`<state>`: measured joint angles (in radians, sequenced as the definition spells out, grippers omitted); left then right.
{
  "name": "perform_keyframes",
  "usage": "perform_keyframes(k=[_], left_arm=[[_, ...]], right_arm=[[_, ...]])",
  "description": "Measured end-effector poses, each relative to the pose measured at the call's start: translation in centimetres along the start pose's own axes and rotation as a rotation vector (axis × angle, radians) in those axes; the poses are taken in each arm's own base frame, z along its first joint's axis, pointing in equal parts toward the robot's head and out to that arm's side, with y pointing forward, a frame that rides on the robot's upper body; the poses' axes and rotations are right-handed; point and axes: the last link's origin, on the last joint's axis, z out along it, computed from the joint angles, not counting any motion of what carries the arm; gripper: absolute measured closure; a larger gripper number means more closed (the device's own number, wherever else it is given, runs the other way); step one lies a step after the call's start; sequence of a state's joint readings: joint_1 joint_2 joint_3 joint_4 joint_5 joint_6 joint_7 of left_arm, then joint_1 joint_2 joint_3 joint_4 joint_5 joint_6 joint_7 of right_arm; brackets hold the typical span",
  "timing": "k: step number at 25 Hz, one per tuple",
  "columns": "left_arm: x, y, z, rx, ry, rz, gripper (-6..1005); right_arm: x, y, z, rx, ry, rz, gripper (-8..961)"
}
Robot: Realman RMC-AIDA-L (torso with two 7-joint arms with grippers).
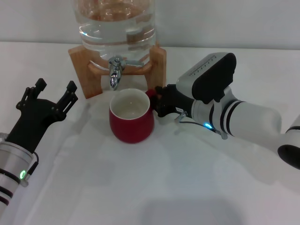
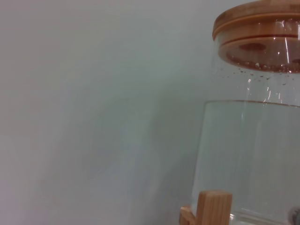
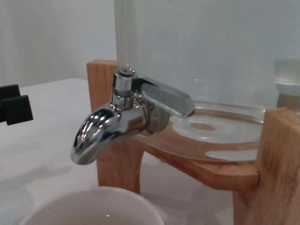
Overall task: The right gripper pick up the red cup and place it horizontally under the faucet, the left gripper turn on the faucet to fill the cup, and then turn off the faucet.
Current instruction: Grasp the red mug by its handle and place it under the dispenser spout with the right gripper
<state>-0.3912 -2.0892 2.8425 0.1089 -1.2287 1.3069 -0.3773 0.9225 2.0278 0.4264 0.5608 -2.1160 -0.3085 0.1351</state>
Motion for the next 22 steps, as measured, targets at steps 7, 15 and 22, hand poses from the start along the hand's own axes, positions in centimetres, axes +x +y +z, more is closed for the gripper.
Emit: perform_keyframes(k=[7, 15, 22], left_arm=[[0.0, 0.0, 0.0, -0.001, 0.001, 0.000, 119], [0.1, 0.1, 0.3, -0.006, 0.004, 0.001, 119], [0.2, 0.2, 0.5, -0.011, 0.007, 0.002, 119]], right_arm=[[-0.2, 0.6, 0.1, -0.020, -0.002, -0.017, 699], [-0.4, 1.2, 0.2, -0.040, -0.004, -0.033, 698], [-0.4, 1.2, 0.2, -0.039, -0.004, -0.035, 698]])
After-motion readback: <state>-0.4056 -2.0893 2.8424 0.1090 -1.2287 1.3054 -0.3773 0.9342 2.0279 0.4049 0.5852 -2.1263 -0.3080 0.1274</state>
